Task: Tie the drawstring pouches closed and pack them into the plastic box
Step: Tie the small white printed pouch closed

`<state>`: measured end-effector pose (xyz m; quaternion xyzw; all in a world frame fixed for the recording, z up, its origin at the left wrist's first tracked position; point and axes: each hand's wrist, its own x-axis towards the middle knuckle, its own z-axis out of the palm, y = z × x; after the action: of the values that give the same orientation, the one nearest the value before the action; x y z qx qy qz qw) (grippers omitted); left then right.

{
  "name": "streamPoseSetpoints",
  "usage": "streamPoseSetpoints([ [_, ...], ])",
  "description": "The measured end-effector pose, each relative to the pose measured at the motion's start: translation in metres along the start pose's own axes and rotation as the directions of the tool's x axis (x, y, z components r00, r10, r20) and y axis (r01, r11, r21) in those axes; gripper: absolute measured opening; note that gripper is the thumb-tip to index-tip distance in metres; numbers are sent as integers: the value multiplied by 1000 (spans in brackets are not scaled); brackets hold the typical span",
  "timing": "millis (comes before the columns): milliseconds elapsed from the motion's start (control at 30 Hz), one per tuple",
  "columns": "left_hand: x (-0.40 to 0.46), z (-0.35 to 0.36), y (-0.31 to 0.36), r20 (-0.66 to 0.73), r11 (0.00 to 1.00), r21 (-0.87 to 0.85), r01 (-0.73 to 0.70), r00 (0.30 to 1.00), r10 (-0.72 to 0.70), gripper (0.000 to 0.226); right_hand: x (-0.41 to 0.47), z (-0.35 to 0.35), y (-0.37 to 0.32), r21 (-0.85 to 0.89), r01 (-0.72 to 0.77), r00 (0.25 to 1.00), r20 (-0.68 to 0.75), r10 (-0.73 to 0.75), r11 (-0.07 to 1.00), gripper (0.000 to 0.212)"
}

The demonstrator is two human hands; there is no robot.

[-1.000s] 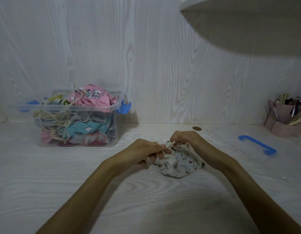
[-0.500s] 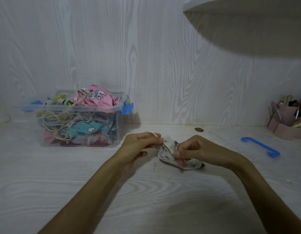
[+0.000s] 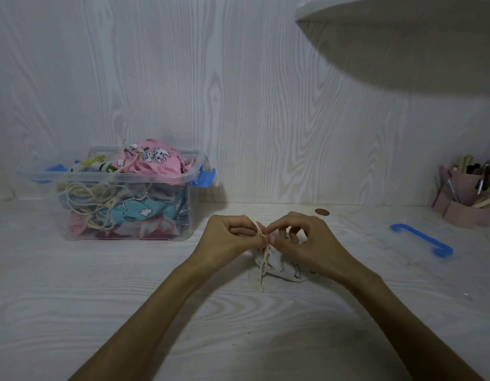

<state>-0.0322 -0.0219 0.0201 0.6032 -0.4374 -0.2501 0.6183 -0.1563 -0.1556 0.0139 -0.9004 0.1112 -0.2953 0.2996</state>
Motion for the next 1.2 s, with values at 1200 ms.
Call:
streamPoseSetpoints([
  [1200,10,-6,-30,-168,931,282,-231,944,285,3,2,10,-1,-96,-54,986,-165,38,994,9],
])
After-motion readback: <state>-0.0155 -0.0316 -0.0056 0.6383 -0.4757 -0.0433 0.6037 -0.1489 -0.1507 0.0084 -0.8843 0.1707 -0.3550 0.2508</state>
